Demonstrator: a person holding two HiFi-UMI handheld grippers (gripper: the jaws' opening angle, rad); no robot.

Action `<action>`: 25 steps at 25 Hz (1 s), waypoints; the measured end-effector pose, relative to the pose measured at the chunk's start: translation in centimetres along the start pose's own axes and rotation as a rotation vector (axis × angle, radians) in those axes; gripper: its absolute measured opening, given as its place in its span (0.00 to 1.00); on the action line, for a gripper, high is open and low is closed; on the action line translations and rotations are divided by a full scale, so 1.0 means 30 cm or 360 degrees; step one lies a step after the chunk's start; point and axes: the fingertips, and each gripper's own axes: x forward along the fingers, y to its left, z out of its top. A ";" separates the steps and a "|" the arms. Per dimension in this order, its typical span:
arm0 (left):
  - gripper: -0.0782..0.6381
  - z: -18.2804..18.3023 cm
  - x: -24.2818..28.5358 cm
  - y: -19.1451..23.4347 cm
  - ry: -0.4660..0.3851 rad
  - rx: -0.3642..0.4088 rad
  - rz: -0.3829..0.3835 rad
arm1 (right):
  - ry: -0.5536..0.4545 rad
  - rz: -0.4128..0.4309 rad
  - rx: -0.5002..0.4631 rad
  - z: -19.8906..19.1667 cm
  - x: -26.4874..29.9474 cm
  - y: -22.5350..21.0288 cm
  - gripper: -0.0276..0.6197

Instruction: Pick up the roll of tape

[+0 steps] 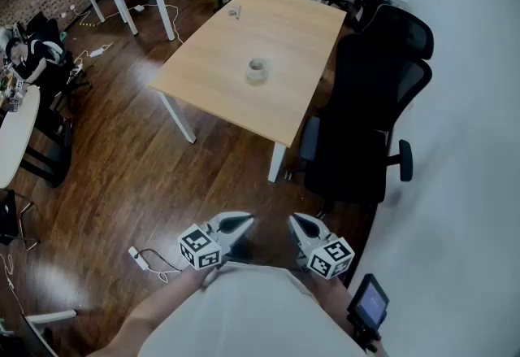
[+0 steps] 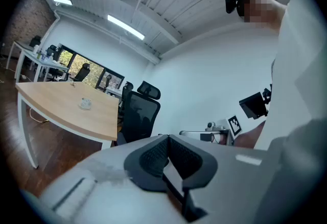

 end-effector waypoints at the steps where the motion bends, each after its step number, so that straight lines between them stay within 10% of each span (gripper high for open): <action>1: 0.12 0.007 -0.014 0.018 0.0012 0.0004 -0.0010 | 0.0003 -0.0011 0.0010 0.004 0.020 0.009 0.05; 25: 0.12 0.180 -0.334 0.643 -0.0141 -0.0036 0.0180 | 0.0059 -0.0047 -0.0196 0.213 0.618 0.063 0.05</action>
